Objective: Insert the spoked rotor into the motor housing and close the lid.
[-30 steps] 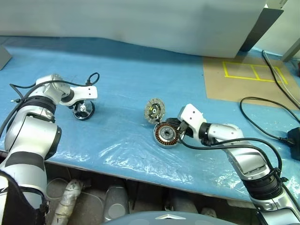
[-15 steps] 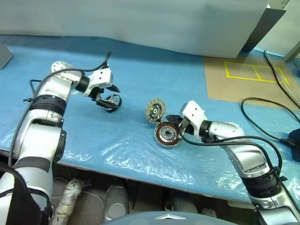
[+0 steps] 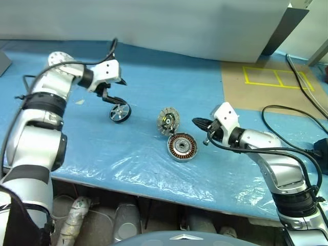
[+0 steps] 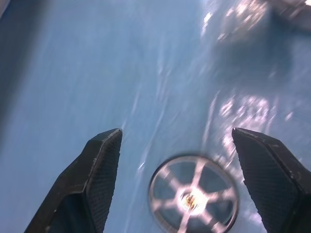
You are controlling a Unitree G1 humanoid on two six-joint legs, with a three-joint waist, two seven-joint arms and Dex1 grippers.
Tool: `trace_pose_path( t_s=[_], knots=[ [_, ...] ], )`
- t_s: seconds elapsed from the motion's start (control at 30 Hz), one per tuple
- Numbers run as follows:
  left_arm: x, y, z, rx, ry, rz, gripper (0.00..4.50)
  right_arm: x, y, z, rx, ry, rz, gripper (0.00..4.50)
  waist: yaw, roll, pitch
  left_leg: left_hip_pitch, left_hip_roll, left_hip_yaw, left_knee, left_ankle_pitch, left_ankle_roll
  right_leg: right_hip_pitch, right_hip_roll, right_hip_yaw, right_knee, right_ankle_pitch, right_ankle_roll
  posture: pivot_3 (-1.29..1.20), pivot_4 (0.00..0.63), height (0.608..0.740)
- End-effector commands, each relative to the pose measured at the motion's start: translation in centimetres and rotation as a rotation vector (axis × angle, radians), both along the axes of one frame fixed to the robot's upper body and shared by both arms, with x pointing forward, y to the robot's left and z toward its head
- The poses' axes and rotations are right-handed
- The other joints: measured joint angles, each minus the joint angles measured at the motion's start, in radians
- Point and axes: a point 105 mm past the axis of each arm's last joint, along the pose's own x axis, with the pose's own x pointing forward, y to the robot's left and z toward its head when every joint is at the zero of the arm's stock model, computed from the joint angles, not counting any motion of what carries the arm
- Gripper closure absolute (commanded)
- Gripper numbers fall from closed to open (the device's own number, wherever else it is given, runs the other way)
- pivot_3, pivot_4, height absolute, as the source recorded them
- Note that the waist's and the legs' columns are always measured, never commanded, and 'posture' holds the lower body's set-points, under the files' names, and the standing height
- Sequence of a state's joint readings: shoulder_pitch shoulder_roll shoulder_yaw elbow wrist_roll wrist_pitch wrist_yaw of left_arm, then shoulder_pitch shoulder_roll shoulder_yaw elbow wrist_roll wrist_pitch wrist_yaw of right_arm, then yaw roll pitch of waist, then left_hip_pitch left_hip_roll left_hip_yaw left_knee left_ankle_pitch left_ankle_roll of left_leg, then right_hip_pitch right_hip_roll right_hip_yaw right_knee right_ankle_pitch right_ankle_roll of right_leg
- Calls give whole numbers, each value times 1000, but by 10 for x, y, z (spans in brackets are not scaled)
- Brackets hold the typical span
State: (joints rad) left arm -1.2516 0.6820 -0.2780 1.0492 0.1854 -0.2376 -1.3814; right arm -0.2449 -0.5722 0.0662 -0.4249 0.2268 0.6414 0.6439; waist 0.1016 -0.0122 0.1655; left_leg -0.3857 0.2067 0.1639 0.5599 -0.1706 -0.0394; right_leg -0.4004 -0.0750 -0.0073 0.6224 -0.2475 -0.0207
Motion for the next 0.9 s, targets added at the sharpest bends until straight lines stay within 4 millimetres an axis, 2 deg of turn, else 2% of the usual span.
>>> trace_pose_path(
  t_s=[0.03,0.13,0.33,0.4,0.53,0.77,0.9],
  knots=[
    [4,17,-7,128,-16,45,735,-4,10,5,2,-45,26,4500,0,0,0,0,0,0,0,0,0,0,0,0,0,0,0,0,150,740],
    [6,21,-19,160,2,66,735,-5,14,2,2,-42,28,4500,1,0,0,-2,0,-1,0,0,0,-1,0,-1,0,0,0,0,150,740],
    [12,12,-44,100,14,112,735,-11,13,-5,-17,-32,21,4500,10,0,0,-2,0,-3,1,0,0,1,-1,-3,1,0,0,0,150,740],
    [14,7,-46,57,16,124,735,-13,11,-6,-28,-27,16,4500,11,0,0,-2,0,-4,2,0,0,1,-1,-3,1,0,0,0,150,740],
    [14,11,-50,94,0,126,735,-18,9,-10,-44,-19,12,4500,11,0,0,-2,0,-4,2,0,0,1,0,-3,1,0,0,0,150,740],
    [16,7,-37,15,-9,128,735,-23,11,-13,-50,-16,10,4500,10,0,0,-2,0,-7,2,0,0,1,-1,-3,0,0,0,0,150,740],
    [22,6,-39,9,-62,168,735,-23,11,-17,-62,-12,10,4500,10,0,0,-2,0,-11,2,0,0,2,-1,-4,0,0,0,0,150,740]
  ],
)
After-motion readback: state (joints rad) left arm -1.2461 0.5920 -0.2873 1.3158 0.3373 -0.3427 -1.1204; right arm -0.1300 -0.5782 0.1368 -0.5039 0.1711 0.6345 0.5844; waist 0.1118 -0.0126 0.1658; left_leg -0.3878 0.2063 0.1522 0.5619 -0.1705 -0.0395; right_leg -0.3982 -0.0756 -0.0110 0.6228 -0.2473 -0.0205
